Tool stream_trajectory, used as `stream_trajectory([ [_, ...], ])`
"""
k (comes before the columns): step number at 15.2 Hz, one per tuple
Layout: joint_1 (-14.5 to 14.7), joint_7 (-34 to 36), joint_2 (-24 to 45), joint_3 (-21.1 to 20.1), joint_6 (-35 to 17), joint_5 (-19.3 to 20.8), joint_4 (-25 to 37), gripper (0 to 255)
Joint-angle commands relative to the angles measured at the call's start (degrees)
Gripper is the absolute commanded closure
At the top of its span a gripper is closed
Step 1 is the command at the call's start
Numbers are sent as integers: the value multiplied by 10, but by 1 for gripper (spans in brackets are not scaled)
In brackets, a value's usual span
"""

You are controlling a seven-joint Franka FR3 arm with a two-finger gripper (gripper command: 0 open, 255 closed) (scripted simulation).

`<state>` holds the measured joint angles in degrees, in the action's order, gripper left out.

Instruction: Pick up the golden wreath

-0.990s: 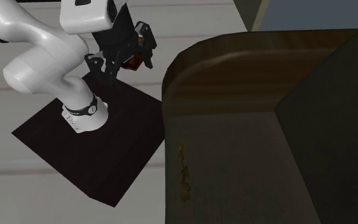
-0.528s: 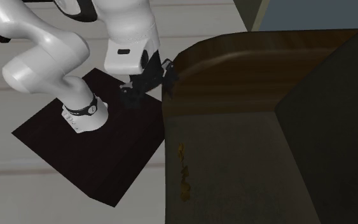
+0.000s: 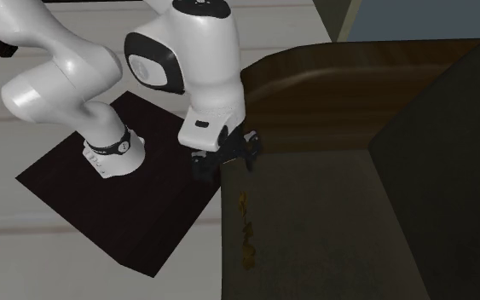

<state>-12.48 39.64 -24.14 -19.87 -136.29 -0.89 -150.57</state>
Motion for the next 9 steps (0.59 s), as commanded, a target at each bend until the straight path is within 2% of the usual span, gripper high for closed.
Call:
stream_trajectory([
  [1,-27,58,47,-27,-43,31,6,0],
  [3,-60,122,96,-53,-80,76,16,0],
  [5,-95,199,148,-77,-109,139,32,0],
  [9,-108,240,181,-84,-136,183,31,0],
])
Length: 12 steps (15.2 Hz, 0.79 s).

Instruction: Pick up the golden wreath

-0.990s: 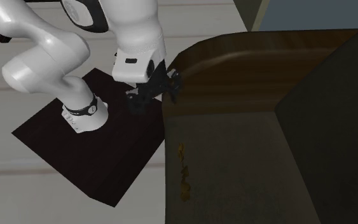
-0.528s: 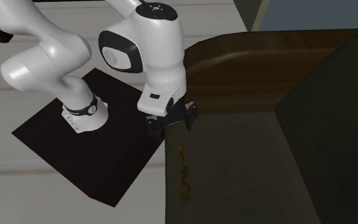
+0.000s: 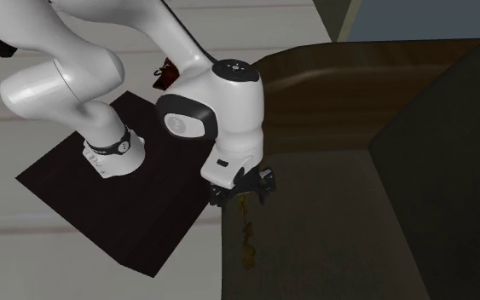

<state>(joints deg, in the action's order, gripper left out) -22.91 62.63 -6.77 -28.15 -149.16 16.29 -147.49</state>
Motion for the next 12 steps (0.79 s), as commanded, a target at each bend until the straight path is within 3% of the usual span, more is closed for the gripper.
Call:
stream_trajectory([
  [1,-6,19,16,-3,-14,22,-1,0],
  [4,-16,58,46,-6,-38,69,-3,0],
  [6,-15,58,46,-6,-38,69,-3,0],
  [7,-15,58,45,-6,-38,68,-4,255],
  [12,-15,58,45,-6,-38,68,-4,255],
])
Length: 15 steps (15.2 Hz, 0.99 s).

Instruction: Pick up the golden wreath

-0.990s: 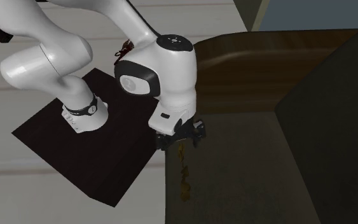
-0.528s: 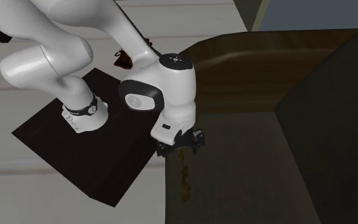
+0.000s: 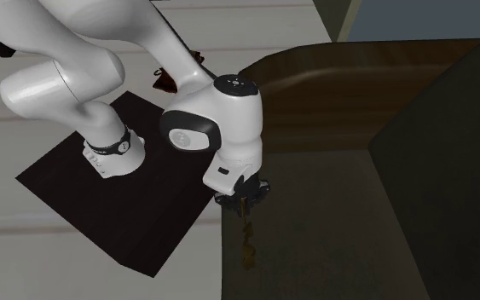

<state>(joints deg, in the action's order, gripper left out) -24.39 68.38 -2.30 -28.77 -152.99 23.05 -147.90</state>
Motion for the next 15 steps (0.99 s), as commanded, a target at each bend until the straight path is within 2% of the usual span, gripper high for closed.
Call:
stream_trajectory([
  [1,0,0,0,0,0,0,0,255],
  [4,-1,0,1,0,0,1,1,255],
  [9,11,-52,-40,4,34,-62,4,255],
  [15,27,-97,-84,14,81,-114,16,255],
])
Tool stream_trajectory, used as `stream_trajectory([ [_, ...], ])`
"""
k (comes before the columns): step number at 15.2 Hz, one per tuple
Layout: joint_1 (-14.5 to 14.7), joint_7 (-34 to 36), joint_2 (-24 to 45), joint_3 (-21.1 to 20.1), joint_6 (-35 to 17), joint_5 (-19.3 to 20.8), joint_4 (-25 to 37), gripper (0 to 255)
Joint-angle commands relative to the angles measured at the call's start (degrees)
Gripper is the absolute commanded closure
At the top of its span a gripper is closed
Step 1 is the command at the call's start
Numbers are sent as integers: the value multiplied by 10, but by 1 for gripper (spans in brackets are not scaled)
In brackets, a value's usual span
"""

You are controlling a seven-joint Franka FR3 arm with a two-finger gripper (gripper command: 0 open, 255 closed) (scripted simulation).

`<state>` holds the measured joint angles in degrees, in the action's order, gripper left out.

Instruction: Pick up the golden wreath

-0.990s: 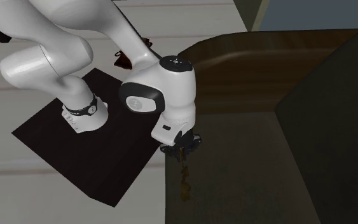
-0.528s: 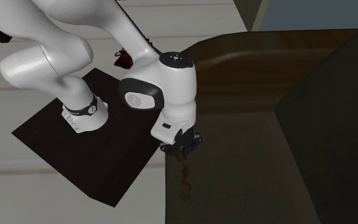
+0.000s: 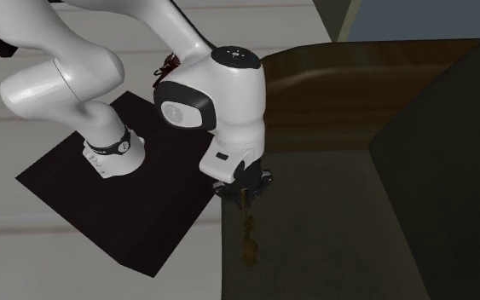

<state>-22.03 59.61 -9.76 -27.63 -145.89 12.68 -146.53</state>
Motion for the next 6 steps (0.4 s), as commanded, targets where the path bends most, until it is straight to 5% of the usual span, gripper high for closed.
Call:
stream_trajectory([
  [1,6,-16,-16,5,18,-17,4,255],
  [6,13,-33,-35,11,43,-36,13,255],
])
